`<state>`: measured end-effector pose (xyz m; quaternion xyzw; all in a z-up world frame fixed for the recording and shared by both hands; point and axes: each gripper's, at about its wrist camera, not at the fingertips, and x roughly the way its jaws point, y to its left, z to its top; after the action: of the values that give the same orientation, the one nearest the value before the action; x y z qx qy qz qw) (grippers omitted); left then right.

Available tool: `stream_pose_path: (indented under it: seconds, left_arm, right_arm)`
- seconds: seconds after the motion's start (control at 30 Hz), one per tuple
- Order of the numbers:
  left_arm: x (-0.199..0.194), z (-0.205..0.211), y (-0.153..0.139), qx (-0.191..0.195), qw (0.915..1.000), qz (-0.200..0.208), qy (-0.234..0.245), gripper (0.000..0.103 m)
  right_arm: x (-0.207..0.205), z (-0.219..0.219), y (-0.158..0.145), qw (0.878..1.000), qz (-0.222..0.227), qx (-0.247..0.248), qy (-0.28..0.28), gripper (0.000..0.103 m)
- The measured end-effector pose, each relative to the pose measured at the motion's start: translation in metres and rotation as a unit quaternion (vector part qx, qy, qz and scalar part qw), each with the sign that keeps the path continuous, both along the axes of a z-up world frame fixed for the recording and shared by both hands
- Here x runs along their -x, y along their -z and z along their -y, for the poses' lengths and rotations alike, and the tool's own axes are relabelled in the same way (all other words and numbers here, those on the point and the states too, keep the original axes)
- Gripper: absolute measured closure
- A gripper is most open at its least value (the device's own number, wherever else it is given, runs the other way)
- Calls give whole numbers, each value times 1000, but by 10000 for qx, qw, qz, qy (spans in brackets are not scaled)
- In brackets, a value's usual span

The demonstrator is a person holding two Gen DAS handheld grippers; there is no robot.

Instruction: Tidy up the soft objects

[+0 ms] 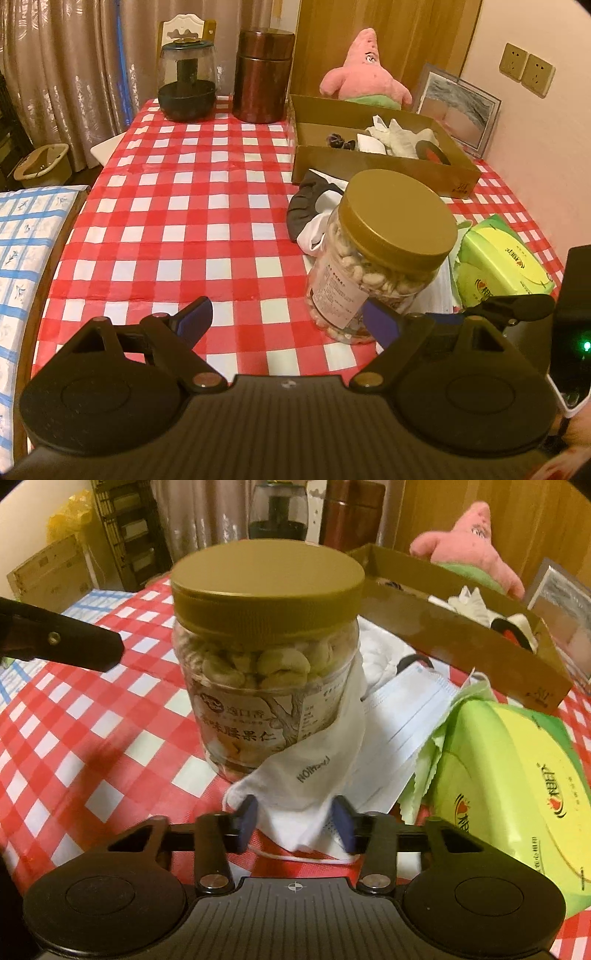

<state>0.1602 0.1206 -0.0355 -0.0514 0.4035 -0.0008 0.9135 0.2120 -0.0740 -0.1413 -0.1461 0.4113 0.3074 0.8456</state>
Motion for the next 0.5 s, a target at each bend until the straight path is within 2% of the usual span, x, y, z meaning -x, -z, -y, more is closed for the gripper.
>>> stream_pose_path:
  seconds: [0.07, 0.13, 0.3, 0.5]
  left_arm:
    - [0, 0, 0, 11, 10000, -1, -8, 16]
    - [1, -1, 1, 30, 10000, -6, -28, 16]
    - [6, 1, -1, 69, 10000, 4, -33, 16]
    - [14, 3, -12, 52, 9999, 103, -6, 16]
  right_arm:
    - [-1, 2, 0, 10000, 2, 24, 59, 87]
    - [-2, 5, -2, 9999, -5, 17, 117, 101]
    - [3, 18, -18, 9995, 112, -119, 282, 102]
    - [19, 45, -55, 9964, 565, -303, 556, 102]
